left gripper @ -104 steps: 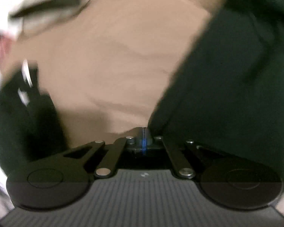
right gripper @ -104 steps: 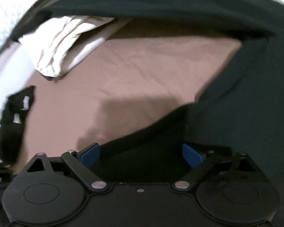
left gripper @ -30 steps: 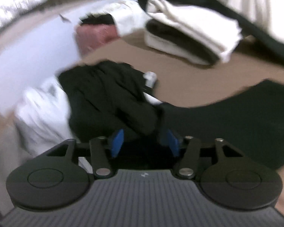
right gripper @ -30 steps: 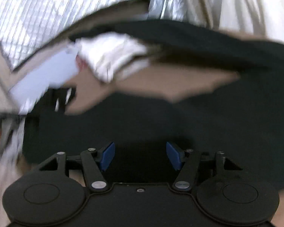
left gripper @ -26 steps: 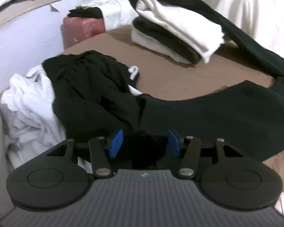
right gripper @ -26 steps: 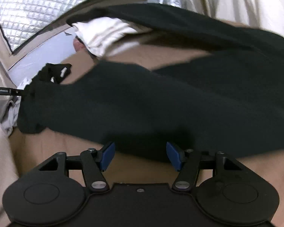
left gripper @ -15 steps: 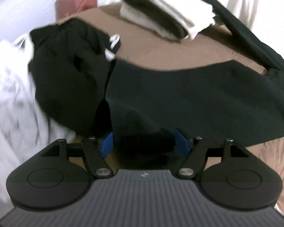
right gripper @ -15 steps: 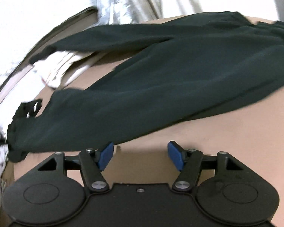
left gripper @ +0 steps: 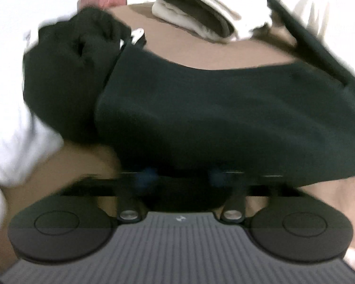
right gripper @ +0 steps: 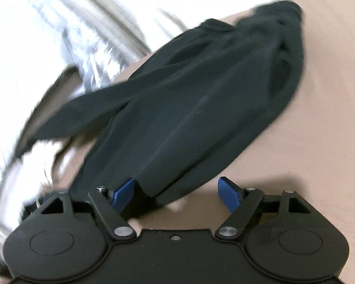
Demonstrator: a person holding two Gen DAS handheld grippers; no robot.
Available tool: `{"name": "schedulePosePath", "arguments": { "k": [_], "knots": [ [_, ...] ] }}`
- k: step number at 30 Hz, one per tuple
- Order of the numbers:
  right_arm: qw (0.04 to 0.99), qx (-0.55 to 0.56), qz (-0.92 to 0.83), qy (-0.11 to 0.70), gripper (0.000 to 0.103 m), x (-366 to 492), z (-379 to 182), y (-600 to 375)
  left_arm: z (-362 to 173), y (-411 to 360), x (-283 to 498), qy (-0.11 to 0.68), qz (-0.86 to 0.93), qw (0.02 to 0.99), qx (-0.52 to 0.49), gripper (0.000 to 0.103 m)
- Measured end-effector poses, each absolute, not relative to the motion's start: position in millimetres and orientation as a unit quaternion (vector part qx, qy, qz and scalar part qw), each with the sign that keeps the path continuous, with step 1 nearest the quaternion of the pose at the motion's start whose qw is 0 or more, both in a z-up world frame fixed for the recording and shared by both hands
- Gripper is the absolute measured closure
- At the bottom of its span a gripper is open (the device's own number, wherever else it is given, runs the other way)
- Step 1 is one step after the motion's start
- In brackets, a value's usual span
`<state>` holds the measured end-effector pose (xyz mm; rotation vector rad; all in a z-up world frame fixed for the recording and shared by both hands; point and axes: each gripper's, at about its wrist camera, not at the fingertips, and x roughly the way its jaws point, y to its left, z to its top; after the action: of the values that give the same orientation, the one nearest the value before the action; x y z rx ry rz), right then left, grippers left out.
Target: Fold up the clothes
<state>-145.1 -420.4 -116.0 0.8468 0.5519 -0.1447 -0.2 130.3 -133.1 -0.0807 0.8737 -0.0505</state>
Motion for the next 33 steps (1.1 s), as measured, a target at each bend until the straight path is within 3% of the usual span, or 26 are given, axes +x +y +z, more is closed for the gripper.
{"name": "schedulePosePath", "arguments": {
  "k": [4, 8, 10, 14, 15, 16, 17, 19, 22, 24, 26, 27, 30, 32, 33],
  "knots": [
    [0.862, 0.428, -0.088, 0.257, 0.018, -116, -118, -432, -56, 127, -7, 0.383, -0.018, 0.924, 0.013, 0.089],
    [0.857, 0.432, -0.11, 0.259, 0.017, -93, -114, -437, 13, 156, -59, 0.349, 0.008, 0.936, -0.039, 0.091],
    [0.861, 0.421, -0.117, 0.259, 0.017, -90, -111, -435, 2, 157, -86, 0.395, 0.022, 0.917, -0.043, 0.091],
    [0.899, 0.347, -0.122, 0.236, 0.018, -100, -94, -423, -77, 150, -111, 0.523, 0.021, 0.851, -0.043, 0.091],
    [0.908, 0.327, -0.123, 0.229, 0.023, -103, -90, -420, -94, 146, -111, 0.544, 0.018, 0.838, -0.046, 0.091],
    [0.917, 0.307, -0.124, 0.222, 0.056, -106, -85, -417, -103, 140, -111, 0.557, 0.019, 0.83, -0.037, 0.091],
    [0.925, 0.287, -0.125, 0.216, 0.077, -108, -80, -414, -110, 134, -111, 0.567, 0.019, 0.823, -0.029, 0.091],
    [0.94, 0.246, -0.126, 0.202, 0.08, -114, -71, -408, -102, 129, -112, 0.569, 0.012, 0.822, -0.015, 0.091],
    [0.955, 0.175, -0.144, 0.193, 0.08, -120, -55, -397, -97, 136, -111, 0.579, 0.005, 0.814, -0.039, 0.091],
    [0.943, 0.142, -0.174, 0.247, 0.079, -106, -66, -396, -102, 140, -110, 0.593, 0.004, 0.803, -0.051, 0.089],
    [0.923, 0.137, -0.197, 0.301, 0.067, -94, -86, -398, -106, 144, -109, 0.607, 0.002, 0.793, -0.059, 0.087],
    [0.912, 0.142, -0.206, 0.326, 0.066, -91, -95, -398, -105, 144, -108, 0.613, 0.003, 0.789, -0.049, 0.087],
    [0.907, 0.146, -0.222, 0.326, 0.052, -100, -92, -392, -74, 156, -105, 0.591, 0.019, 0.804, -0.061, 0.086],
    [0.912, 0.133, -0.225, 0.316, 0.05, -107, -75, -384, -47, 165, -103, 0.563, 0.025, 0.823, -0.076, 0.065],
    [0.915, 0.125, -0.226, 0.311, 0.049, -110, -65, -379, -29, 168, -101, 0.534, 0.024, 0.841, -0.082, 0.061]
  ]
}}
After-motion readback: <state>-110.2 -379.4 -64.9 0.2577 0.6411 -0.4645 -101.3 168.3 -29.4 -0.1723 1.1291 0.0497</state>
